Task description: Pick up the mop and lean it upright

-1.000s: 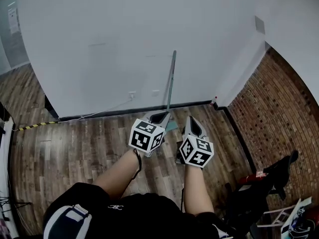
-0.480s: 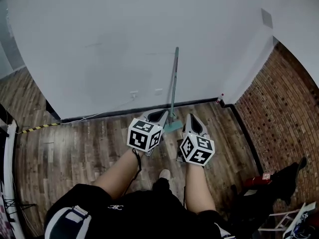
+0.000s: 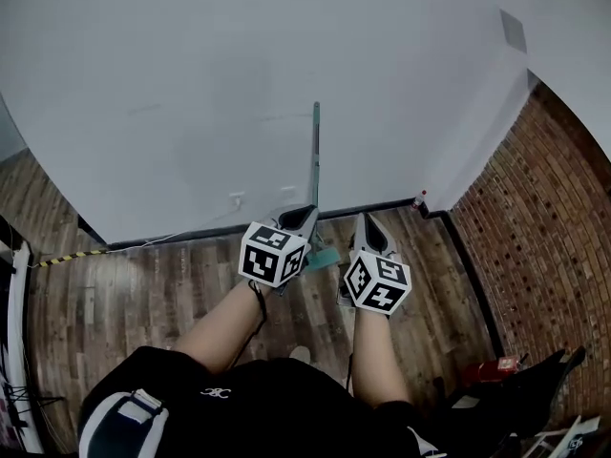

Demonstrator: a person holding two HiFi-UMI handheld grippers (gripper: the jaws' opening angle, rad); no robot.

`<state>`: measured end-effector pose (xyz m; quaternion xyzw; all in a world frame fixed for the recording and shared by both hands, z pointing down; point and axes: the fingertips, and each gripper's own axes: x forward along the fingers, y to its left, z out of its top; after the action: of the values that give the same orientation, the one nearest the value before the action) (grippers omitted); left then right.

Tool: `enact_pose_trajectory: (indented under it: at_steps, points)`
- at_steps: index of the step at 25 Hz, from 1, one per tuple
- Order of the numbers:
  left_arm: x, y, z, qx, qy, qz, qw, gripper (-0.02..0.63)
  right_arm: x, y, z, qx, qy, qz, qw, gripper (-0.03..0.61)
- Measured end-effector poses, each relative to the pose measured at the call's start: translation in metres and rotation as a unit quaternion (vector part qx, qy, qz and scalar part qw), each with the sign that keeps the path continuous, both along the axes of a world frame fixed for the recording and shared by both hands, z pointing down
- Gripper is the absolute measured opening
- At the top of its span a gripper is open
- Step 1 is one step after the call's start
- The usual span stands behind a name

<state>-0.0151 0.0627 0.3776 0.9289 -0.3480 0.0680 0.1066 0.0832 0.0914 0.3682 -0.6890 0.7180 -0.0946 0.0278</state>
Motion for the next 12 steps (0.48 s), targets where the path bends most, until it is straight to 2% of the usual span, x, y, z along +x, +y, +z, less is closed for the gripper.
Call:
enact_pose_trajectory:
  at_steps: [4, 12]
  points:
    - [0.028, -0.033, 0.009, -0.01, -0.011, -0.015, 0.9998, -0.003, 0.026, -0.031, 0.01, -0.011, -0.002, -0.018, 1.0, 0.014]
    - [0.05, -0.087, 0.03, -0.026, -0.028, -0.055, 0.9977, -0.003, 0.069, -0.082, 0.028, -0.024, -0.022, -0.032, 0.999, 0.014]
